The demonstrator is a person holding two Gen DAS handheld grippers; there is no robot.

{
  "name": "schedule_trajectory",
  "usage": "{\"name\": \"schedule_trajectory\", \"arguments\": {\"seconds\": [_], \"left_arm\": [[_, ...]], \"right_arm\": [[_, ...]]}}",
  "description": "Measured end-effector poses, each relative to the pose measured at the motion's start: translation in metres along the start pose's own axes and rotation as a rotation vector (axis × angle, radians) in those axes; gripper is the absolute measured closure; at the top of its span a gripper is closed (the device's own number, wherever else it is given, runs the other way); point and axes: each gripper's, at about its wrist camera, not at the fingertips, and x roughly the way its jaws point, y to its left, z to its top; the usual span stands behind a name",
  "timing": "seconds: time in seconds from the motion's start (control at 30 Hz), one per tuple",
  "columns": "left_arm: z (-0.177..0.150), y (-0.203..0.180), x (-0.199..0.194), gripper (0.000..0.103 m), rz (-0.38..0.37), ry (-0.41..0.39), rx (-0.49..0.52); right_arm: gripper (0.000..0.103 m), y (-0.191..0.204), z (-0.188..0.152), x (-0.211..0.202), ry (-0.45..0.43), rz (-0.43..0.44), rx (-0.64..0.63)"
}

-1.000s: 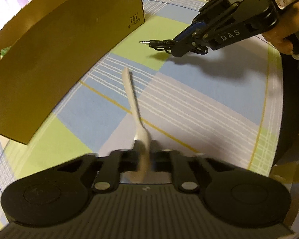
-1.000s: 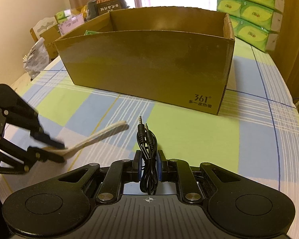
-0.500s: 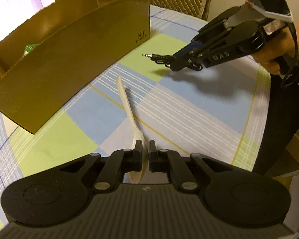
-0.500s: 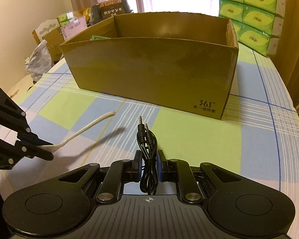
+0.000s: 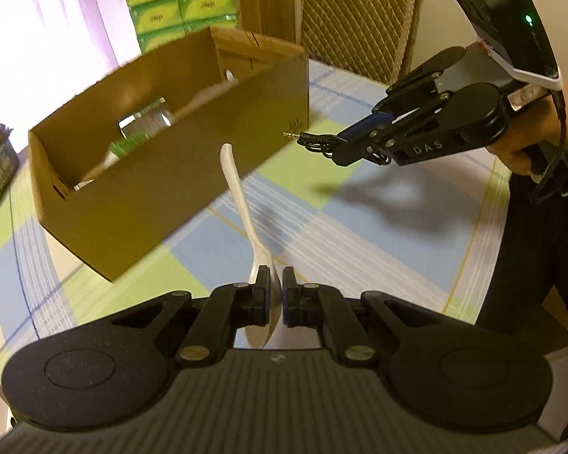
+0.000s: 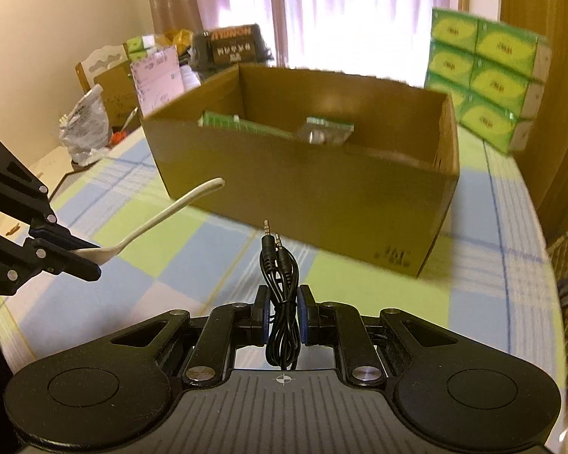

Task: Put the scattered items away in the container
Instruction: 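Lift the spoon and cable and carry both over the cardboard box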

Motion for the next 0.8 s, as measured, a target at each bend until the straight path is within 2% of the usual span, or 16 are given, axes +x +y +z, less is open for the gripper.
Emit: {"name": "schedule_trajectory", "arguments": {"seconds": [0.2, 0.4, 0.67, 0.8], "left_arm": [[0.025, 0.016, -0.018, 0.1, 0.044, -0.062, -0.018], [0.07, 0.048, -0.024, 0.1, 0.101, -0.123, -0.054], [0.128, 0.094, 0.005, 0.1, 0.133, -0.17, -0.097], [0.139, 0.107, 0.026, 0.091, 0.165, -0.167, -0.111]], "right_arm": [[0.086, 0.001, 0.035, -0.021, -0.077, -0.006, -0.013], [0.086, -0.008, 0.082, -0.025, -0.142, -0.014, -0.035], [0.086, -0.031, 0.132, 0.003, -0.173, -0.029, -0.017], [0.086, -0.044, 0.139, 0.017, -0.164, -0.038, 0.009]]}}
